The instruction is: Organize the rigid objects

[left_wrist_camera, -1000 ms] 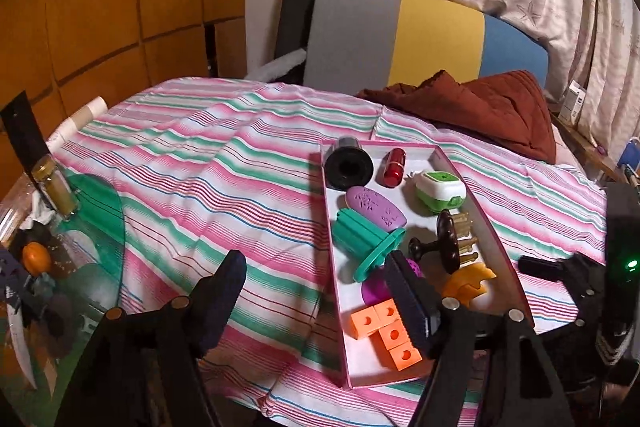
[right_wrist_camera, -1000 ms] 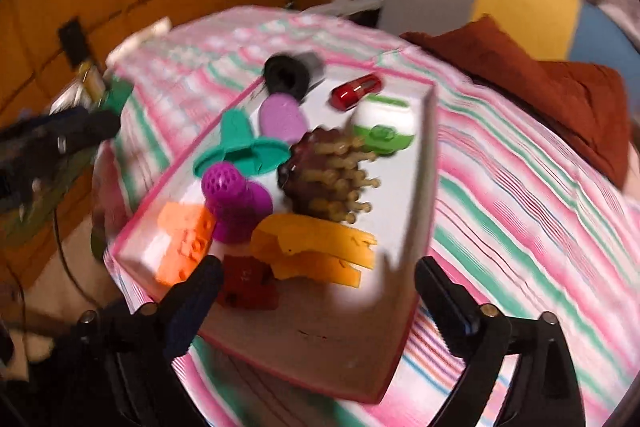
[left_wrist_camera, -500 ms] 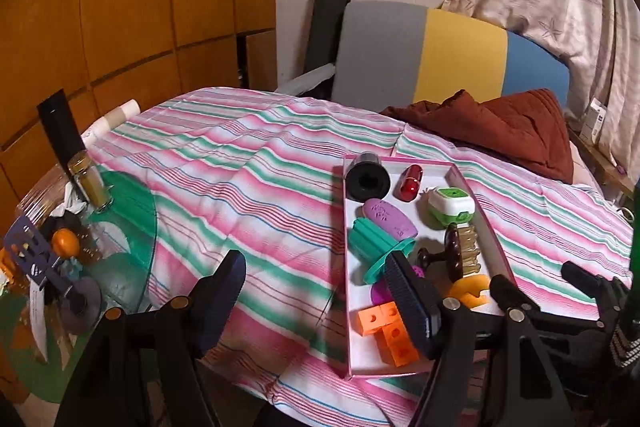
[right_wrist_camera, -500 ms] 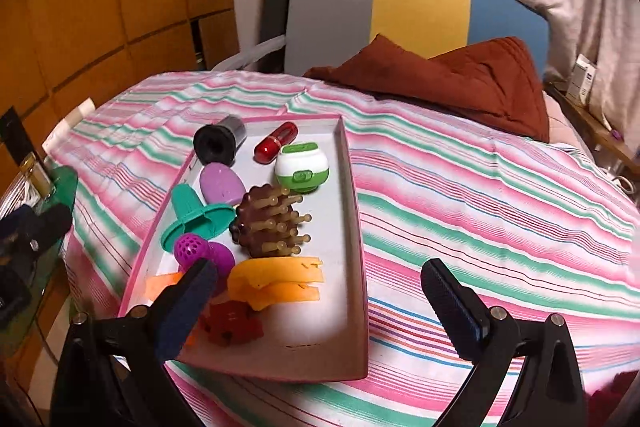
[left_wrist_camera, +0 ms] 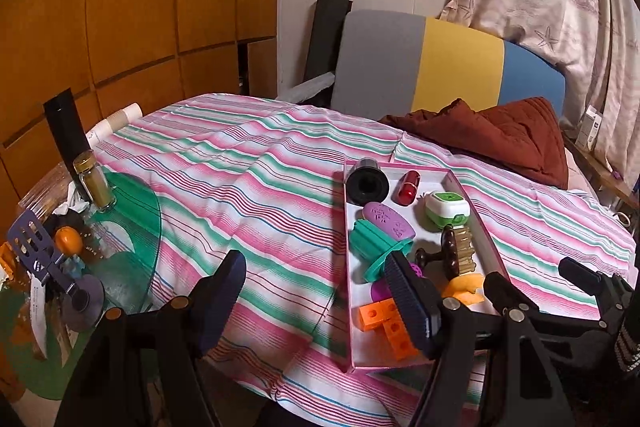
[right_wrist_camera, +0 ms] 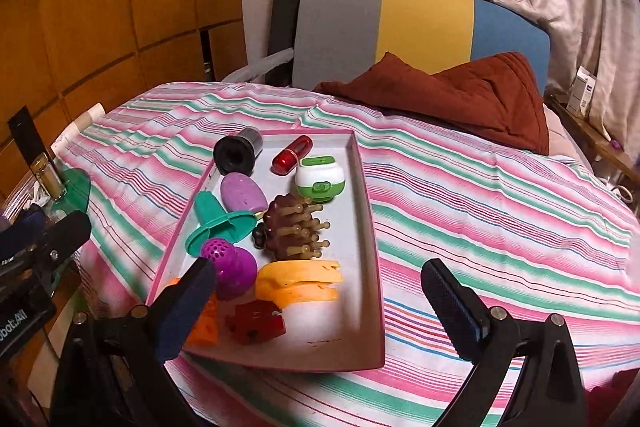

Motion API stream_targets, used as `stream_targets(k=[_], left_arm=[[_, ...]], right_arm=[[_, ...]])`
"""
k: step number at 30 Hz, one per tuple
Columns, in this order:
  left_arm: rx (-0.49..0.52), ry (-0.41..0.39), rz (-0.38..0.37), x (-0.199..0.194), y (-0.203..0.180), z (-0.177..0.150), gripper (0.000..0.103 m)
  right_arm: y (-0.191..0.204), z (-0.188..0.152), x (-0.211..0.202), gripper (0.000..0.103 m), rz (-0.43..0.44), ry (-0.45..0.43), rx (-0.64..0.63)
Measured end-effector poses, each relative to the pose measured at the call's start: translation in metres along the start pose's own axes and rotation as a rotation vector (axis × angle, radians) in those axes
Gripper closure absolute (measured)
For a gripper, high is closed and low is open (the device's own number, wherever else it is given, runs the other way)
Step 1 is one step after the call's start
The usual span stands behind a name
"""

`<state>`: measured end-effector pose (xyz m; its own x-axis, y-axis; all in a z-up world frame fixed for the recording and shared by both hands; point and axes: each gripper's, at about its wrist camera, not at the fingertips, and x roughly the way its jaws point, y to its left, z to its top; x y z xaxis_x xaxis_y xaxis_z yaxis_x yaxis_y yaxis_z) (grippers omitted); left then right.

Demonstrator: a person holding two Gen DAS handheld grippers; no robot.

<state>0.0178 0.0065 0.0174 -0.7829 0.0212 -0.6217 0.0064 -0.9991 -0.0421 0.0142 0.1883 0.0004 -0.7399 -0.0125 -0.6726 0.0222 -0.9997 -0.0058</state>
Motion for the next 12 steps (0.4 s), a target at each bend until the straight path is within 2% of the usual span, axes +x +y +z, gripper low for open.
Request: stream_targets(k=[2, 7, 12], left_arm=[[0.000, -0.007, 0.001, -0.0004, 0.0001, -0.0003, 0.030], [-0.016, -0.029, 0.010, -0.0004, 0.0045, -0.0008, 0.039], [-0.003, -0.028, 0.029, 0.0017, 0.0051, -0.0002, 0.039]], right_arm=[[0.0011, 0.0000, -0.0001, 0.000, 0.001, 0.001, -0.001], [0.0035, -0.0015, 0.0036, 0.000, 0.010, 0.015, -0.001], [0.0057, -0.0001, 0.0038, 0.000, 0.004, 0.005, -0.001]])
